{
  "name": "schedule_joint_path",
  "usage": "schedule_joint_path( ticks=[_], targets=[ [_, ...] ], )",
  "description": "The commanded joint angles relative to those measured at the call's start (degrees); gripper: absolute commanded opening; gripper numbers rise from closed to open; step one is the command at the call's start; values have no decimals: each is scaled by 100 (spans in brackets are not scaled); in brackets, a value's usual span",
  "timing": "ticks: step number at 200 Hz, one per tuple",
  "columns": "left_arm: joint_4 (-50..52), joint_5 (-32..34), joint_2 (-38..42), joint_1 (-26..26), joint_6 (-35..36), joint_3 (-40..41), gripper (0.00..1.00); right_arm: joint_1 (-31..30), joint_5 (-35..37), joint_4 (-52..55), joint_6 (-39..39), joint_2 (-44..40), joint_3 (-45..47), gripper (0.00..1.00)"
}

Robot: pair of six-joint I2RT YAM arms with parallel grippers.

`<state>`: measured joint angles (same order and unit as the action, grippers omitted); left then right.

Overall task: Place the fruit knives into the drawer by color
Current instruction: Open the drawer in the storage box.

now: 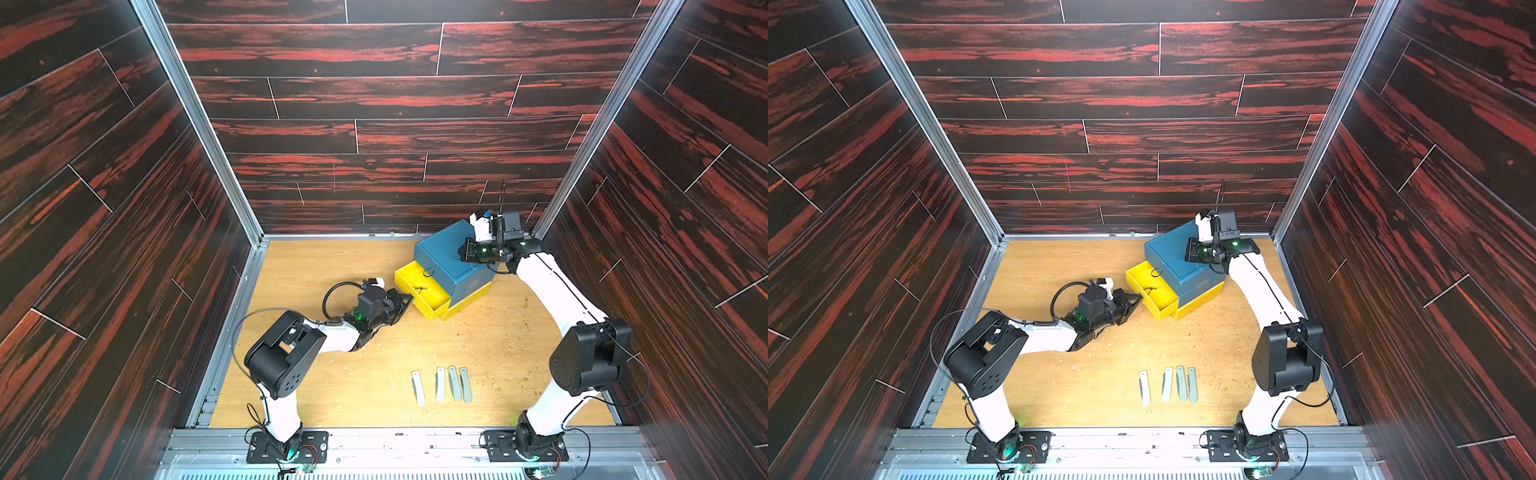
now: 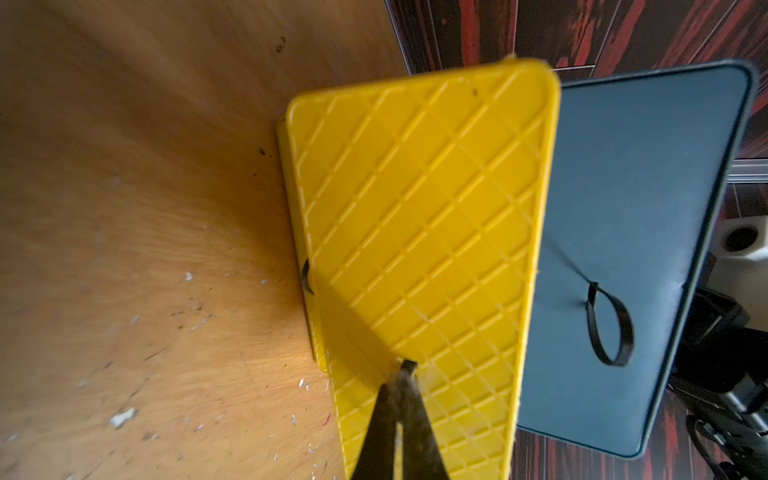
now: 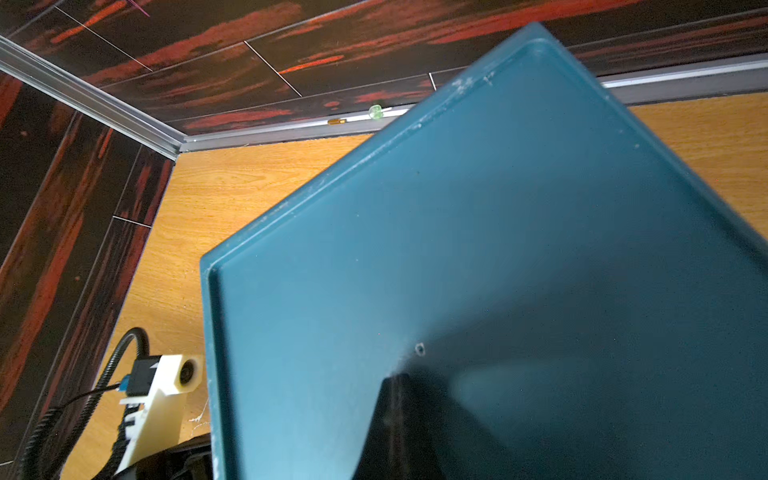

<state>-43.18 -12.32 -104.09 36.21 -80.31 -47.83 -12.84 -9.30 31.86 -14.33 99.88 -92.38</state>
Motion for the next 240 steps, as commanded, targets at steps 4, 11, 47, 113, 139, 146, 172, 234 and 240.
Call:
schedule_joint_path(
  ticks=[4,11,47,113,139,146,172,234,240],
  targets=[
    [68,-36,339,18,154,249,0,-24,175,1235,26,427,334,0],
    [95,-25,513,17,152,285,0,-23,181,1236,31,420,332,0],
    [283,-40,533,0,251,200,0,-17,175,1241,22,426,343,0],
    [311,-34,447,-4,200,136,0,-24,163,1236,18,436,326,0],
    [354,-40,447,-6,201,145,0,-18,160,1240,26,436,308,0],
    [354,-42,435,-9,192,143,0,-18,152,1244,26,432,308,0],
    [346,-52,399,-8,163,116,4,-17,170,1244,28,429,310,0],
    [502,-24,605,-8,294,127,27,-17,165,1240,10,416,309,0],
    [565,-8,649,-8,325,125,28,-17,166,1243,15,412,313,0]
  ],
)
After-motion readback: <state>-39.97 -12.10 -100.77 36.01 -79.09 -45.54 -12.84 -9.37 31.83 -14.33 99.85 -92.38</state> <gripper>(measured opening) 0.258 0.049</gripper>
